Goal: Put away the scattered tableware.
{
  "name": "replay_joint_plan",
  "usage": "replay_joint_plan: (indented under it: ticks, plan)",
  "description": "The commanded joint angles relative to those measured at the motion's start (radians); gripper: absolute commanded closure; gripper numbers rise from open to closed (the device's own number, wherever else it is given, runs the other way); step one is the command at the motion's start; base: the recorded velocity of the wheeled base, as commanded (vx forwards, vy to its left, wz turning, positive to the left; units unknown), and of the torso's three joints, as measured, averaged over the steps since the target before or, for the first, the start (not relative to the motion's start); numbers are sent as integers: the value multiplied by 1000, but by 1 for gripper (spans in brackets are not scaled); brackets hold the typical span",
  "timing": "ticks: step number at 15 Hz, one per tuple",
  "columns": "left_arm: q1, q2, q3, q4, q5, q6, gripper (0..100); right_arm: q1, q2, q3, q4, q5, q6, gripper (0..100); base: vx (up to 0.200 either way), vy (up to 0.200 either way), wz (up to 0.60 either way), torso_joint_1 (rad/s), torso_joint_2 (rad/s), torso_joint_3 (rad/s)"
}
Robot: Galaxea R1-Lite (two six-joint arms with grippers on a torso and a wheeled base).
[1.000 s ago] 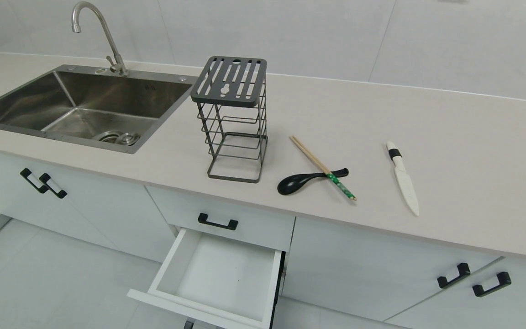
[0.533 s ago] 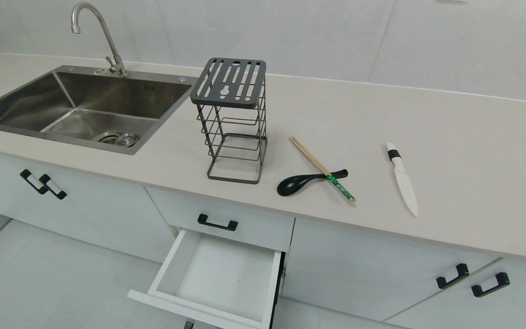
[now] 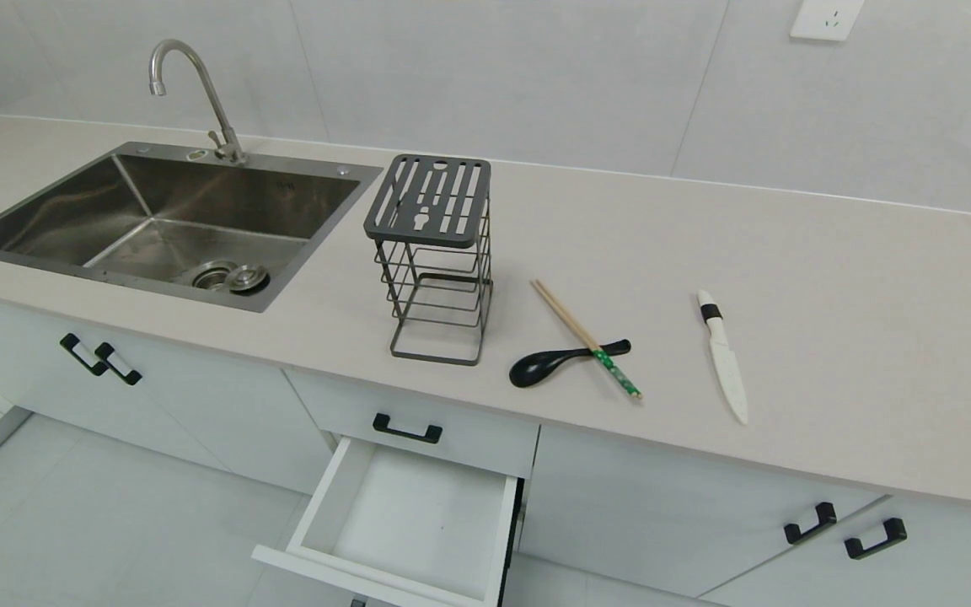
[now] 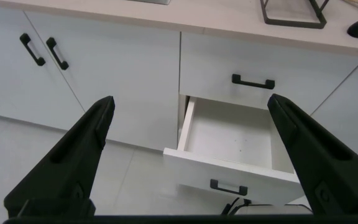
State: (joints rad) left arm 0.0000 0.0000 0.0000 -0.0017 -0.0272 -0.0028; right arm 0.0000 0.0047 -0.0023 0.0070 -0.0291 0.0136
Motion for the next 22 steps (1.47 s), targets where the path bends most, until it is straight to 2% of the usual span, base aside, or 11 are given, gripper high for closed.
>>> replay_joint_plan:
  ticks: [1,3,4,7,8,9,10,11,12,15,22]
  plan:
    - [0,2,0,0,0,0,0,0,1,1,1,0,0,100,0,0,0,51,-76,-36]
    - [0,2,0,0,0,0,0,0,1,1,-1,2,2,100,0,0,0,0,0,0]
    - [0,2,0,-1,0,0,0,0,1,1,-1,2,5,0,0,0,0,0,0,0]
    - [0,2,0,0,0,-2,0,0,0,-1,-1,15,2,0,0,0,0,0,0,0]
    - [0,2,0,0,0,0,0,2,1,-27,-50,46,-1,0,0,0,0,0,0,0]
    - [0,2,0,0,0,0,0,5,31,-153,-127,74,-4,0,0,0,0,0,0,0]
    - [0,2,0,0,0,0,0,5,100,-243,-125,124,-7,0,0,0,0,0,0,0]
    - [0,2,0,0,0,0,0,5,127,-275,-122,160,-7,0,0,0,0,0,0,0]
    - [0,2,0,0,0,0,0,5,150,-289,-102,230,-7,0,0,0,0,0,0,0]
    - [0,2,0,-1,0,0,0,34,298,-326,-50,351,-7,0,0,0,0,0,0,0]
    - [0,2,0,0,0,0,0,100,742,-464,-55,367,-11,0,0,0,0,0,0,0]
